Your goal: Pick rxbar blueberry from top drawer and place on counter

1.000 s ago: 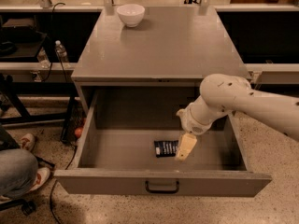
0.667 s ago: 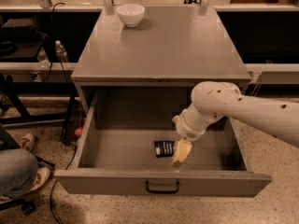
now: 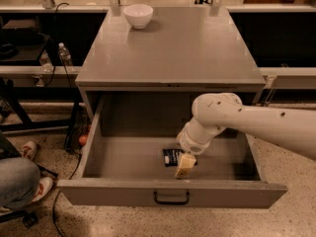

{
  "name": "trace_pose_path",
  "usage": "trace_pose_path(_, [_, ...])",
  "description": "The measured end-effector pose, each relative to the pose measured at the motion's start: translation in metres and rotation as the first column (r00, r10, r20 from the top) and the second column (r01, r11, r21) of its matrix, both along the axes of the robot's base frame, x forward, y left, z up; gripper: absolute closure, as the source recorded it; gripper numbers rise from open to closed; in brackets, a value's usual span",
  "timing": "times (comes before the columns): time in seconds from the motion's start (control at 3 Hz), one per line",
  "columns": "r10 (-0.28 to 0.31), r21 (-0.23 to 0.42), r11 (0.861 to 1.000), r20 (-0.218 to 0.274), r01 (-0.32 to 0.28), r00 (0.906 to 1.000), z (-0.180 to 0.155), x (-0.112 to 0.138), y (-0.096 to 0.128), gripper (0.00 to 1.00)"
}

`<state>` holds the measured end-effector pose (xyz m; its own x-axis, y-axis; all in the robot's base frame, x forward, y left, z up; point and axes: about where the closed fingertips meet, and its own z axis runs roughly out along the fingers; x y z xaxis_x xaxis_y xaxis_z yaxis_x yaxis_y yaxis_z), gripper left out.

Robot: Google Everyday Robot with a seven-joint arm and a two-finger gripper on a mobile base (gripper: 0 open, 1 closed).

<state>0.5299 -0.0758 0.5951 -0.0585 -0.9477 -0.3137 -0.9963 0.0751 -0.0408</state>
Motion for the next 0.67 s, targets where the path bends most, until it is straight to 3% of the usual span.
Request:
trace_pose_path(0.33, [0.005, -0.002, 1.000, -0.008, -0.005, 1.0000, -0.003, -0.001, 0.003, 0.49])
trace_pose_path(0.67, [0.005, -0.002, 1.000, -0.008, -0.005, 1.0000, 0.007, -0.001, 0.003, 0.80])
